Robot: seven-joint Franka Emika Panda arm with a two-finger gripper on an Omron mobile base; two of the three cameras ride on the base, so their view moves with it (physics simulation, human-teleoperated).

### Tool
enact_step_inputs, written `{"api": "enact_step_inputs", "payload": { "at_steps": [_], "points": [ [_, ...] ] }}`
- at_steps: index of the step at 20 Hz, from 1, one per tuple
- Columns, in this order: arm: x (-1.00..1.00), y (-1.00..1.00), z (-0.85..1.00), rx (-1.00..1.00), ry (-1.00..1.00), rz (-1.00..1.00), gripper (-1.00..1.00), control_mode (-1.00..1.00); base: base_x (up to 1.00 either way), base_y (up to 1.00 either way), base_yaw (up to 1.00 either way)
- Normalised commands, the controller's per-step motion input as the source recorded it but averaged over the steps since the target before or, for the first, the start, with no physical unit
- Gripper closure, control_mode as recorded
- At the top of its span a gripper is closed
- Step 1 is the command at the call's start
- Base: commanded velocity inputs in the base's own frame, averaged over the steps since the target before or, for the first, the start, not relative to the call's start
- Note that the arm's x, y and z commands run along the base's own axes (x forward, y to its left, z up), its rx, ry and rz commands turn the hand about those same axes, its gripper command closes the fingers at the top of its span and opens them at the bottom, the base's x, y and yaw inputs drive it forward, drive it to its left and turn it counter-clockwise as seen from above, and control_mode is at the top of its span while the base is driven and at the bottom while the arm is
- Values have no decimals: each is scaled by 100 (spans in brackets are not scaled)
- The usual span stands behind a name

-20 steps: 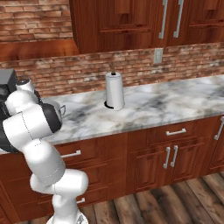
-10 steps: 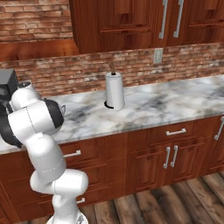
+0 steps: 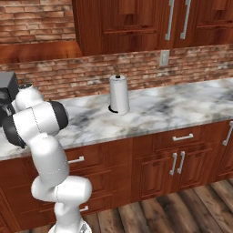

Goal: Pick the kettle from the cabinet and place it on a stove burner. Then pick the pot from the counter and place it on another stove burner. Finally, turn both burners on.

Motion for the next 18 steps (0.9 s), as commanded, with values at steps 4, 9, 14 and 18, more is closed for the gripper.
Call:
{"api": "enact_step_inputs", "payload": {
  "at_steps": [4, 9, 14, 18],
  "points": [
    [0, 1, -6, 0, 0, 0, 100, -100, 0, 0, 0],
    [-5, 1, 3, 0, 0, 0, 100, -100, 0, 0, 0],
    [-15, -10, 21, 0, 0, -2, 100, -100, 0, 0, 0],
    [-23, -16, 32, 0, -1, -4, 100, -100, 0, 0, 0]
  ]
}}
